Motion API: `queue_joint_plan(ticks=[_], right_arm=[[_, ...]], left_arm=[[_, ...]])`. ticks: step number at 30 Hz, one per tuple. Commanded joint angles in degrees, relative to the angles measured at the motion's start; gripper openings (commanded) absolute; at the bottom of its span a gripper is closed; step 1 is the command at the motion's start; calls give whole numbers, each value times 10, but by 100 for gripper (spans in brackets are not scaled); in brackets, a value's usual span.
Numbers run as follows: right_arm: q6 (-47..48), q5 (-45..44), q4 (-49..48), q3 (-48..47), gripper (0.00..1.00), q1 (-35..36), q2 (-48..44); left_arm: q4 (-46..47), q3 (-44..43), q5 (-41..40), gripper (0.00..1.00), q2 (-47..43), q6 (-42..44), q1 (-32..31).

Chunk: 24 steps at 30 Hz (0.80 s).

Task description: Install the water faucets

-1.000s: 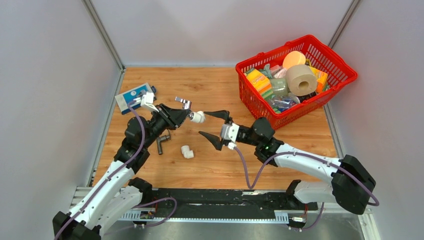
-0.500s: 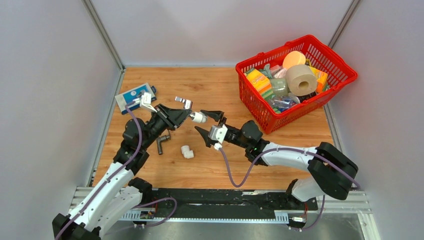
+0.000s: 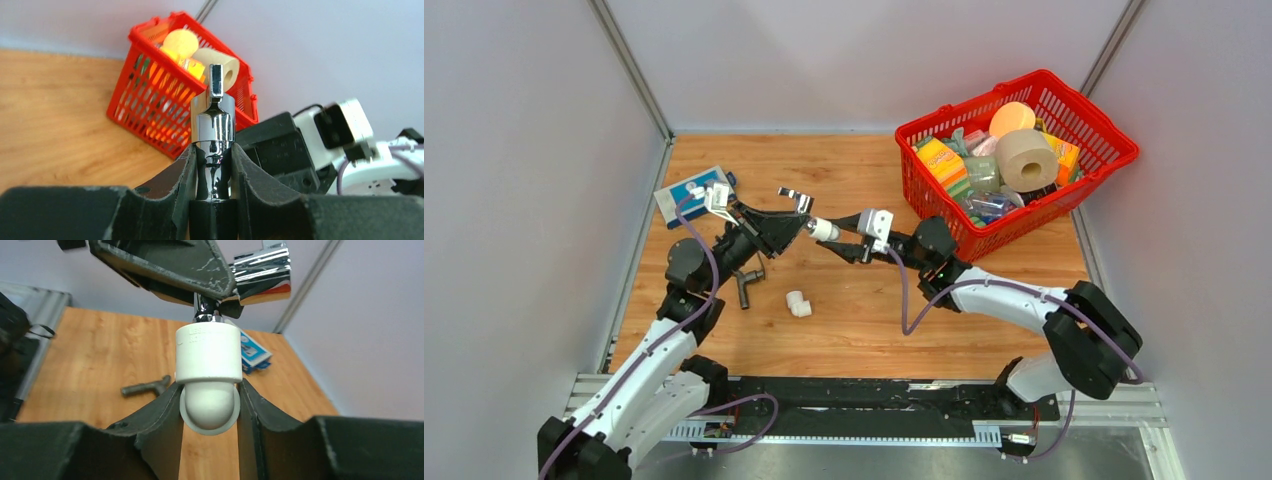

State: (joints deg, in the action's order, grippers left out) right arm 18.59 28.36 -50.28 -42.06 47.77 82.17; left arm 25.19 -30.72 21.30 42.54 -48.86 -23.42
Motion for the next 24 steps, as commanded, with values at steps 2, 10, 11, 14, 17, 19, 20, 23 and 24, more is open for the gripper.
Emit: queue_joint_plan(ticks=[2,10,11,14,17,19,20,23,24], right_arm=[[-274,129,31,-79,0,-24,-27],[-374,176,98,-123,0,-45,-24],[-376,178,101,-125,0,-45,-19],[-368,164,112,-127,2,-45,-13],[-345,140,109,-118,21,-45,-19],[-321,116,112,-109,35,-45,-33],[-303,106,112,-102,40,-45,-40],[-247,58,116,-81,53,-45,-66],[-225,43,118,-76,57,-45,-74]], left_arm=[[249,15,144,0,35,132,8],[332,45,205,0,44,170,18],[331,49,203,0,39,171,18],[302,58,182,0,10,177,18],[251,55,148,0,-17,189,18],[211,51,105,0,-42,190,19],[171,49,89,0,-47,189,18],[114,37,22,0,-63,174,19],[90,34,13,0,-65,170,19]])
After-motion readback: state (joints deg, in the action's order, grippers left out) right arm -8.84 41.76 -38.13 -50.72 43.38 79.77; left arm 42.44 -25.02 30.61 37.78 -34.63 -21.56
